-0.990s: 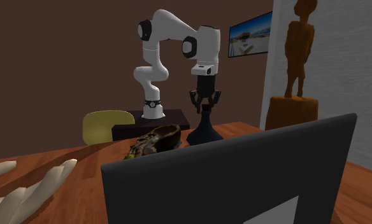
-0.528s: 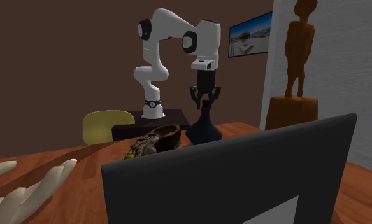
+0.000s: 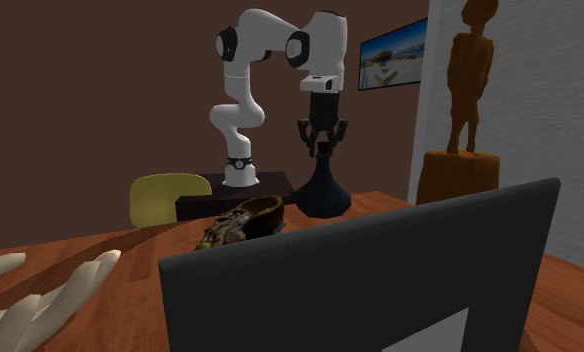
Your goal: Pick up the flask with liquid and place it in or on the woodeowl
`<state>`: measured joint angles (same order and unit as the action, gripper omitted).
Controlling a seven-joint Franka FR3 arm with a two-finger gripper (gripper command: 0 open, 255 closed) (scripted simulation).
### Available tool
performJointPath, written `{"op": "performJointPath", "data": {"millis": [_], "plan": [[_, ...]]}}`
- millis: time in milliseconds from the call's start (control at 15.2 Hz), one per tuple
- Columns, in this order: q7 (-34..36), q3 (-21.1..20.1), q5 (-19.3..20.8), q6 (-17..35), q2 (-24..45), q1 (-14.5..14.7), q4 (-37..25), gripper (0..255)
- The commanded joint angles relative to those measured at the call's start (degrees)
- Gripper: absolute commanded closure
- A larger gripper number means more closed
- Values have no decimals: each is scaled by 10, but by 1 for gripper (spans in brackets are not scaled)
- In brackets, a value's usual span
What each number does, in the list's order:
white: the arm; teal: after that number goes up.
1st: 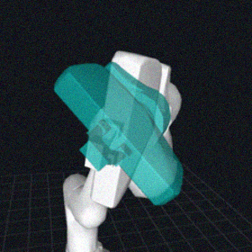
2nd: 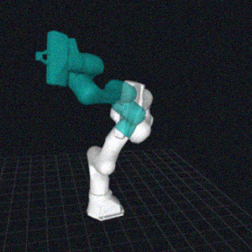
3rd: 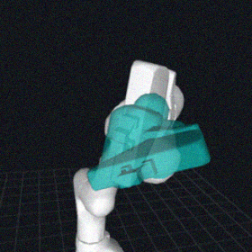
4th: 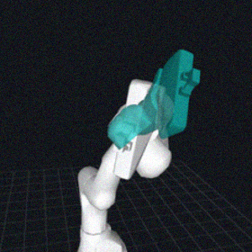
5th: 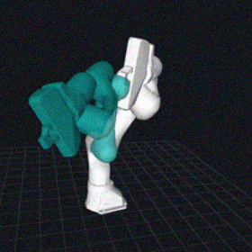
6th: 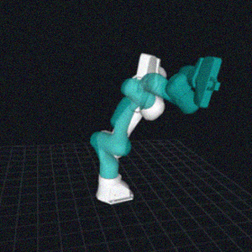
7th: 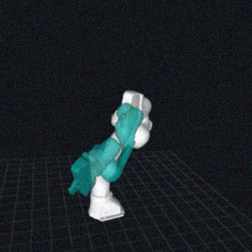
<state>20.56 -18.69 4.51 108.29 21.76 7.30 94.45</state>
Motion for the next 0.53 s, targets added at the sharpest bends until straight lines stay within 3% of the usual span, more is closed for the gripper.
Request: {"op": "performJointPath", "data": {"millis": [0, 462], "plan": [[-1, -1, -1, -14, -4, 0, -12, 255], [-3, -3, -6, -63, -16, 0, -49, 255]]}}
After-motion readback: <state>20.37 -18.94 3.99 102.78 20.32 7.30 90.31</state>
